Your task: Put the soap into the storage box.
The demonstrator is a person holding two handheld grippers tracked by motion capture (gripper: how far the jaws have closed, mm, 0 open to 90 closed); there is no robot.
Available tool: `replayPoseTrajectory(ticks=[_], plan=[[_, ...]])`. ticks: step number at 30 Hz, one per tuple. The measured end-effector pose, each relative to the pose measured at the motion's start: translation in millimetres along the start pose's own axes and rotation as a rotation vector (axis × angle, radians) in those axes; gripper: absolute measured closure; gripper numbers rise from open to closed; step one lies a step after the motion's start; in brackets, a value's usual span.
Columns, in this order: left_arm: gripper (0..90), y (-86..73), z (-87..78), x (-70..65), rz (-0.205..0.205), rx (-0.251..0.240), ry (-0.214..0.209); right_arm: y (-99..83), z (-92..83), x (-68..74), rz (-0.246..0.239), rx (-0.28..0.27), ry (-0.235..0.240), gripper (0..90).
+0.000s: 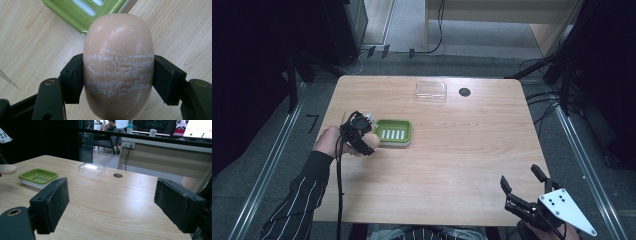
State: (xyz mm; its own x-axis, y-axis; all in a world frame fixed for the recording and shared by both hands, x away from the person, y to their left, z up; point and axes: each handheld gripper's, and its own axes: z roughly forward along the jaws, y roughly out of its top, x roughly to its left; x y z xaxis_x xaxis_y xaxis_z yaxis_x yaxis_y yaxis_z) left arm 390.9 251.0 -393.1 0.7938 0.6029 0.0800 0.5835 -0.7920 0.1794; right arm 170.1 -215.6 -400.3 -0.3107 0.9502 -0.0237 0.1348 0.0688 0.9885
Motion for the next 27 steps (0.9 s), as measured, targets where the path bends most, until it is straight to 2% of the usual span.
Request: replayPoseTrajectory(ticks=[14, 17, 19, 27], plan=[[33.5, 12.9, -6.7, 1.3, 0.041, -0.022, -0.001, -0.1, 0.3, -0.1, 0.001, 0.001, 0.002, 13.3], [33.5, 16.1, -8.4, 1.3, 0.063, -0.016, -0.001, -0.1, 0.2, -0.1, 0.003, 0.001, 0.0, 13.3], [33.5, 17.4, -8.9, 1.9, 0.061, -0.027, -0.006, -0.1, 0.4, -0.2, 0.002, 0.0, 0.001, 13.2], [33.5, 23.6, -12.5, 4.4, 0.089, -0.024, -0.001, -1.1, 2.1, -2.0, 0.003, 0.004, -0.001, 13.3]])
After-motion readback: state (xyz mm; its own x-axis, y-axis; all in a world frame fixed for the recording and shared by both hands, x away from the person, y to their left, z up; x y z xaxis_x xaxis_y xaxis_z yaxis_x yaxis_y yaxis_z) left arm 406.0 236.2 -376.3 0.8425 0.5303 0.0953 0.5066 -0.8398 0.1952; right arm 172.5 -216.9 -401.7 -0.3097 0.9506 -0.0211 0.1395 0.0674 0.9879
